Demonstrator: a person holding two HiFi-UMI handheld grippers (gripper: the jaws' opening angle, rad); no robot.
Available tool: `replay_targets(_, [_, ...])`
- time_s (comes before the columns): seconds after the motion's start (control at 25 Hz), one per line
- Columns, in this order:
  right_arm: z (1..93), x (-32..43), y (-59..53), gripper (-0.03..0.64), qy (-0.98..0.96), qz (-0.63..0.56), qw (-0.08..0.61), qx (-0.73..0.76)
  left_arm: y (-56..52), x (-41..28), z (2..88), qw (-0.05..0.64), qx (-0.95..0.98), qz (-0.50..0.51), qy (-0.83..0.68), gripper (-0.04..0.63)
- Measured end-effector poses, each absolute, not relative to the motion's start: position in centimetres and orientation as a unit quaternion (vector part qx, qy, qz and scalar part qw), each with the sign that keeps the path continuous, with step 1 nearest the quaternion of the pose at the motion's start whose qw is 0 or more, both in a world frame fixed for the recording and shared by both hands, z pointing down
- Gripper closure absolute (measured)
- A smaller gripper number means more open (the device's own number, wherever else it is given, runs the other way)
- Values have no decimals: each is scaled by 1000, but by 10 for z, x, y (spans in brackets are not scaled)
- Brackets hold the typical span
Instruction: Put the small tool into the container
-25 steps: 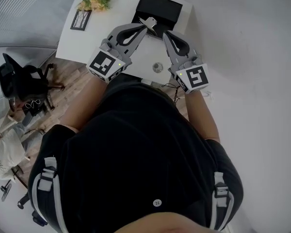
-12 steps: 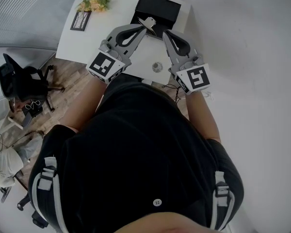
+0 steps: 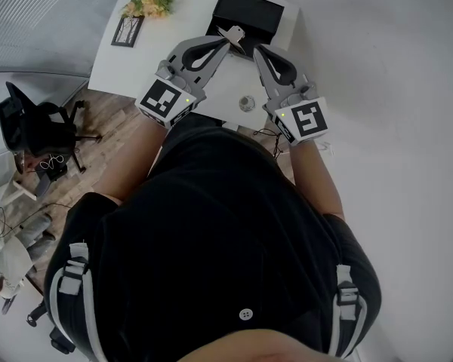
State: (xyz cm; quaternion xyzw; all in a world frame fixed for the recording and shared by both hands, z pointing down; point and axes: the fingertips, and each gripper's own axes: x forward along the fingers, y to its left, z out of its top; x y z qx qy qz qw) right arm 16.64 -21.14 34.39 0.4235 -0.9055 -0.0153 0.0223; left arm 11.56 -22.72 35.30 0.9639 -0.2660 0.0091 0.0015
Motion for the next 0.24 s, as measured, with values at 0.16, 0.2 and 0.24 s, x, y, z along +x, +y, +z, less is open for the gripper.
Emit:
replay_targets(0.16, [343,163,-210,604,-907,-17,23,421,-226,115,352,0,964,8,-265,588])
replay_targets(0.2, [343,163,-211,604,-907,-17,24,420,-226,115,351,-1,964,7,-264,588])
replay_targets(0.24, [343,162,-211,604,-907,-16,25,420,-227,115,350,-2,965,7,-263,588])
